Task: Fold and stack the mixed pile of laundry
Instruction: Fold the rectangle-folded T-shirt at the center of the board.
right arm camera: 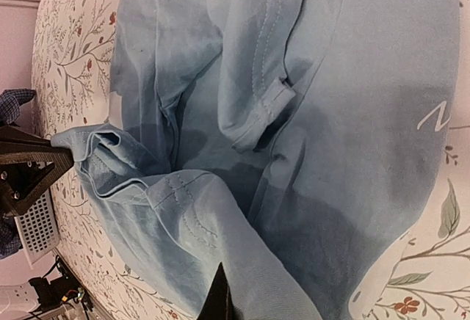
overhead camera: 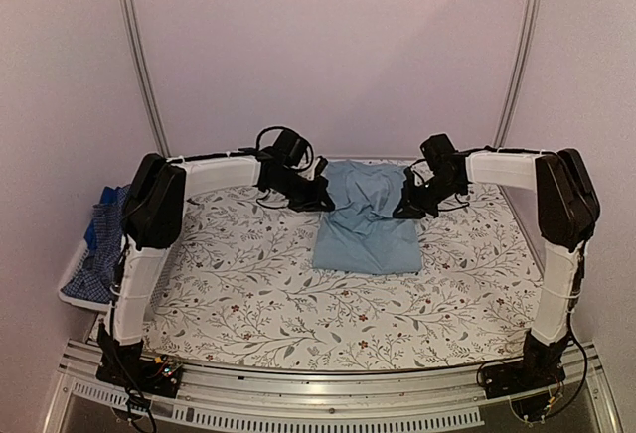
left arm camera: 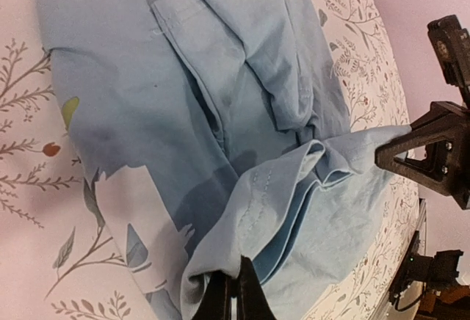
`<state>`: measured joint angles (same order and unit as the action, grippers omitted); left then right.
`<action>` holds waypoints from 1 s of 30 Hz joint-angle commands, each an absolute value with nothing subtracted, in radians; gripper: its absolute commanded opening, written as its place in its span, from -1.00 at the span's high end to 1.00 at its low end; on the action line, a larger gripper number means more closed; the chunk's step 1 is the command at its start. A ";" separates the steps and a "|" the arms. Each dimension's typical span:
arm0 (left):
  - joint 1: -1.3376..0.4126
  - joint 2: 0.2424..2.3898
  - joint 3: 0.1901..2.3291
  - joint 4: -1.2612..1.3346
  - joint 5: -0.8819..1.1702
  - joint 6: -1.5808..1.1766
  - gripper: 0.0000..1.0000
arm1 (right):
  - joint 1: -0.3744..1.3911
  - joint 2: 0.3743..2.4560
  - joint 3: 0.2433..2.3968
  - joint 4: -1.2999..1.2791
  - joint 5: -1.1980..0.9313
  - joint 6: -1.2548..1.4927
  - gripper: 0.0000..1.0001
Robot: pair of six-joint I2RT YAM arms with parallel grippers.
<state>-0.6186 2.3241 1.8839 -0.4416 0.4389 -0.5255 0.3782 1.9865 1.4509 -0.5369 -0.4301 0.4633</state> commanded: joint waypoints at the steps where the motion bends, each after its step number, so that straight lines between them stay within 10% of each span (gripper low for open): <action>1: -0.598 2.397 1.973 -0.454 0.463 -0.533 1.00 | 0.339 2.065 1.533 -0.538 -0.451 0.415 1.00; 17: -0.544 2.520 2.082 -0.395 0.556 -0.529 0.97 | 0.298 2.178 1.617 -0.481 -0.477 0.438 0.95; 24: -0.488 2.456 2.085 -0.414 0.559 -0.528 0.29 | 0.280 2.106 1.658 -0.484 -0.493 0.457 -0.03; 30: -0.469 2.271 1.865 -0.355 0.577 -0.432 0.15 | 0.269 1.981 1.600 -0.498 -0.541 0.432 -0.29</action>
